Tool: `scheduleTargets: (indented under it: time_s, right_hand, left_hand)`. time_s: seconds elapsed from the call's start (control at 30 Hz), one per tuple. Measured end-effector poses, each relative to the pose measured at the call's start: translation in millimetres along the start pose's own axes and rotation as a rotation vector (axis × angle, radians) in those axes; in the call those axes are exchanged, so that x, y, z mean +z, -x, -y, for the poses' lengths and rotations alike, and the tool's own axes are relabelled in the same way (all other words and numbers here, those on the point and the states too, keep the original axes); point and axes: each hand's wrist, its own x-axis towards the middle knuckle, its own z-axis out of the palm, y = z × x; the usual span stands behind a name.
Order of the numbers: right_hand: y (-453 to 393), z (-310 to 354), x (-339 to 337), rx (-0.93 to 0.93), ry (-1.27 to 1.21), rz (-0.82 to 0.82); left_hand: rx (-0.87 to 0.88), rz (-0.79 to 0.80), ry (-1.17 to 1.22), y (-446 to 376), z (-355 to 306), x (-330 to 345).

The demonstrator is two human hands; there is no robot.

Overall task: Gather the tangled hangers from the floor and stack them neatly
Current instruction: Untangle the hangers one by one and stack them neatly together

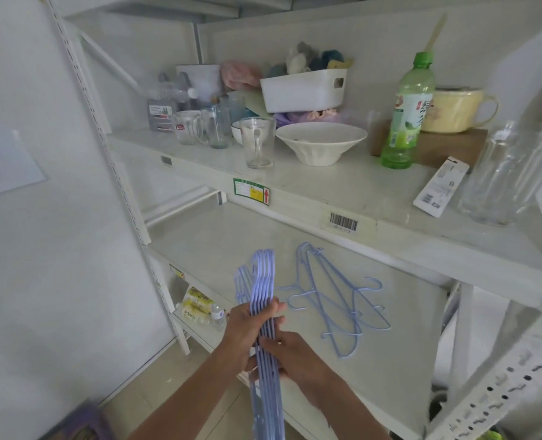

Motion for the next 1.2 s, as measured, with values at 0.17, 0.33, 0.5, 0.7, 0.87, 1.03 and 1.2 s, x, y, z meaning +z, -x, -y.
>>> scheduleTargets:
  time_s: [0.17, 0.33, 0.5, 0.7, 0.87, 1.03, 1.2]
  right_hand:
    - [-49.4, 6.6, 0.6, 0.027, 0.02, -0.026]
    - [-90.9, 3.2, 6.4, 0.055, 0.024, -0.032]
    - [-116.7, -6.1, 1.0, 0.085, 0.022, -0.03]
    - [-141.9, -1.9, -72.3, 0.217, 0.07, -0.315]
    - [-185.0, -9.8, -159.5, 0.22, 0.797, -0.628]
    - [-210.6, -20.1, -195.3, 0.25, 1.251, -0.546]
    - [-224.3, -32.7, -202.6, 0.194, 1.344, -0.536]
  left_hand:
    - [-0.065, 0.115, -0.045, -48.9, -10.4, -28.3]
    - [-0.147, 0.191, -0.069, -88.3, -9.5, -50.5]
    - [-0.095, 0.205, -0.072, -126.8, 4.7, -67.3]
    - [-0.065, 0.174, -0.107, -153.2, 9.3, -82.1]
    - [-0.087, 0.119, -0.103, -168.1, 13.9, -81.4]
    - [-0.147, 0.027, -0.051, -178.4, 25.0, -88.1]
    - [-0.116, -0.028, -0.054, -182.9, 26.2, -101.6]
